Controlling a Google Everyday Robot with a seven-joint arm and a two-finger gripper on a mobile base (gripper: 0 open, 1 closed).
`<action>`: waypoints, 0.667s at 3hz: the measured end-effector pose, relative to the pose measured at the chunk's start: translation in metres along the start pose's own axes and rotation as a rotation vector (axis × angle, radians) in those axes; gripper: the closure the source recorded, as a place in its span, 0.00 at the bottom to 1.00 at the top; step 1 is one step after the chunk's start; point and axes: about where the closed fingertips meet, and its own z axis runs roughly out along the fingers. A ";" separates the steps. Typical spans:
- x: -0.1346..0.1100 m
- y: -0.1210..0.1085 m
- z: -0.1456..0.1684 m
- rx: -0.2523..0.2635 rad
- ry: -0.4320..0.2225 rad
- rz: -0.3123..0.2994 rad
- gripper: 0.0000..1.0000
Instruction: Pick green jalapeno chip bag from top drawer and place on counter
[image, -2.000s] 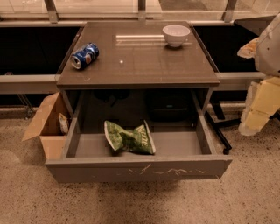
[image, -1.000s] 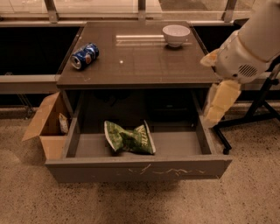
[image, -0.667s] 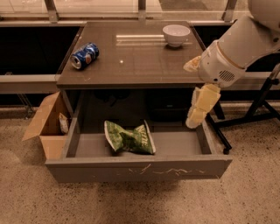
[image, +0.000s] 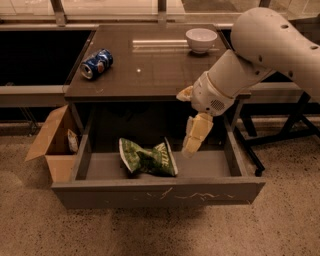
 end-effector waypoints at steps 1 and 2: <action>0.000 0.000 0.000 -0.001 0.000 -0.001 0.00; -0.009 -0.002 0.024 -0.053 0.020 -0.048 0.00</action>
Offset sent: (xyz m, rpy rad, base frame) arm 0.0098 0.0450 -0.0366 -0.0558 0.0462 0.1566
